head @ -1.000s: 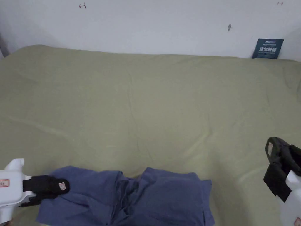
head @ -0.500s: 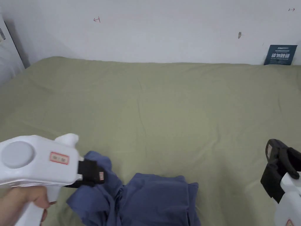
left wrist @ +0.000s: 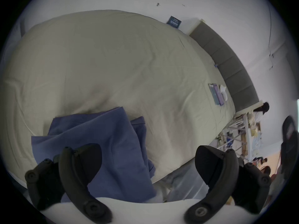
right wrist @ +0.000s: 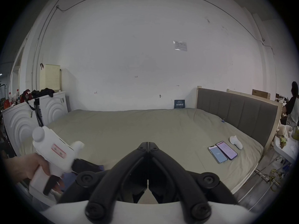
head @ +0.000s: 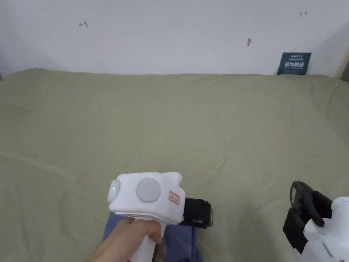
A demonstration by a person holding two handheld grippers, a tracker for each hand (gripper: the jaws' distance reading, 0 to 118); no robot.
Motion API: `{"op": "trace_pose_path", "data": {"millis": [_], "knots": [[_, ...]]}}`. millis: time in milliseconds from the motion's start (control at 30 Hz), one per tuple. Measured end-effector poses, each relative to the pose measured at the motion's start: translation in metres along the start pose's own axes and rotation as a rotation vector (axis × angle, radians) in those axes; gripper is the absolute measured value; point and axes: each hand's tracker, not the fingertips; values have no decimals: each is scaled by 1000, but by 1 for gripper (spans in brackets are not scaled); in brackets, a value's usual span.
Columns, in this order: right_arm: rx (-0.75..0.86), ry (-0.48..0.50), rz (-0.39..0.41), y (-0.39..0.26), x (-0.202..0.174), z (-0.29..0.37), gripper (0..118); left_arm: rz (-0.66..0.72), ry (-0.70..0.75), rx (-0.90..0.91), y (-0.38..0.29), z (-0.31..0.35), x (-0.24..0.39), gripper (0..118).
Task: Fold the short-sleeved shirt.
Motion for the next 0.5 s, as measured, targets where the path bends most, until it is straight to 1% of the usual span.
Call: {"op": "trace_pose_path", "data": {"millis": [33,67,100,133,167,200,233,267,333,433,500], "knots": [[-2,-7,1,-1,2,0,1,16,-29,23,-2,11,-10,115],[-8,-10,-1,-3,4,-1,1,31,-45,59,-5,22,-20,106],[-16,-10,-10,-4,6,-3,1,43,-31,91,-9,34,-32,92],[-26,-8,-23,-6,7,-5,1,61,-34,135,-13,52,-40,66],[-33,-3,-38,-8,7,-7,1,83,-59,172,-18,59,-51,9],[-37,2,-44,-10,7,-10,1,89,-82,165,-21,62,-61,0],[-42,0,-48,-11,5,-13,1,128,-94,173,-29,61,-68,0],[-47,1,-48,-13,4,-15,1,136,-122,164,-31,63,-70,0],[-65,12,-61,-15,1,-19,1,157,-219,98,-43,47,-78,0],[-98,40,-74,-20,-3,-20,1,187,-339,31,-60,0,-71,0],[-112,46,-54,-24,-5,-19,1,203,-341,-10,-74,-30,-71,0]]}}
